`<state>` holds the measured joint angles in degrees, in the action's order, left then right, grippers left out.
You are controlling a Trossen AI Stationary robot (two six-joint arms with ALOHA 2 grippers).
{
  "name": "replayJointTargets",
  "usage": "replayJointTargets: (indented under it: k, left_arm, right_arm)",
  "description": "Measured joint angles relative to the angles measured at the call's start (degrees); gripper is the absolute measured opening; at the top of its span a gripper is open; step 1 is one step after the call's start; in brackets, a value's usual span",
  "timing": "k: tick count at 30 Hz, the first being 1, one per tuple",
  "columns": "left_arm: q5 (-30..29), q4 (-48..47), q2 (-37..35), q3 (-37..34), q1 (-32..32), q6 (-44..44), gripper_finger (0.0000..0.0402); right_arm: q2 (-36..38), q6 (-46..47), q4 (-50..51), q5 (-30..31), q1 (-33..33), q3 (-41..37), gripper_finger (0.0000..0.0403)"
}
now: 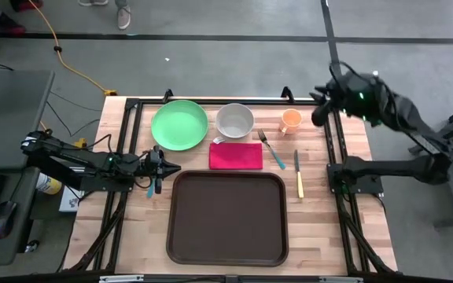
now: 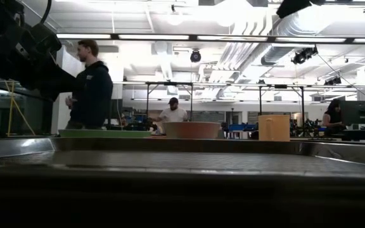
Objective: Set up tray
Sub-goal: Put the orange mug on the brown serving tray
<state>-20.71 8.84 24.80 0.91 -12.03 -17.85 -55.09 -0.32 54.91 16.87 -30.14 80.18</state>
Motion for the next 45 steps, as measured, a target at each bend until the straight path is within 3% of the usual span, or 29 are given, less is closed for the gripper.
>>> replayJointTargets:
  k: [5, 10, 19, 27, 34, 45]
  left_arm:
    - [0.0, 0.0, 0.0, 0.0, 0.0, 0.0, 0.0058]
    - [0.0, 0.0, 0.0, 0.0, 0.0, 0.0, 0.0058]
    - [0.4, 0.0, 0.0, 0.0, 0.0, 0.0, 0.0058]
    - [2.6, -1.4, 0.0, 0.0, 0.0, 0.0, 0.0058]
    - [3.8, -2.6, 0.0, 0.0, 0.0, 0.0, 0.0058]
    - [3.8, -3.0, 0.0, 0.0, 0.0, 0.0, 0.0058]
  right_arm:
    - [-13.3, -1.7, 13.0, -0.8, -4.9, 15.0, 0.0215]
    - [-27.4, 0.3, 28.6, -10.8, -9.9, 26.6, 0.0278]
    - [-43.6, 3.6, 32.3, -16.4, -13.8, 29.1, 0.0278]
    - [-51.6, 9.4, 32.9, -11.6, -13.6, 29.1, 0.0275]
    - [-50.4, 17.0, 27.8, -9.6, -12.7, 19.7, 0.0275]
    - [-42.8, 25.3, 7.5, -11.3, -11.3, -2.8, 0.0275]
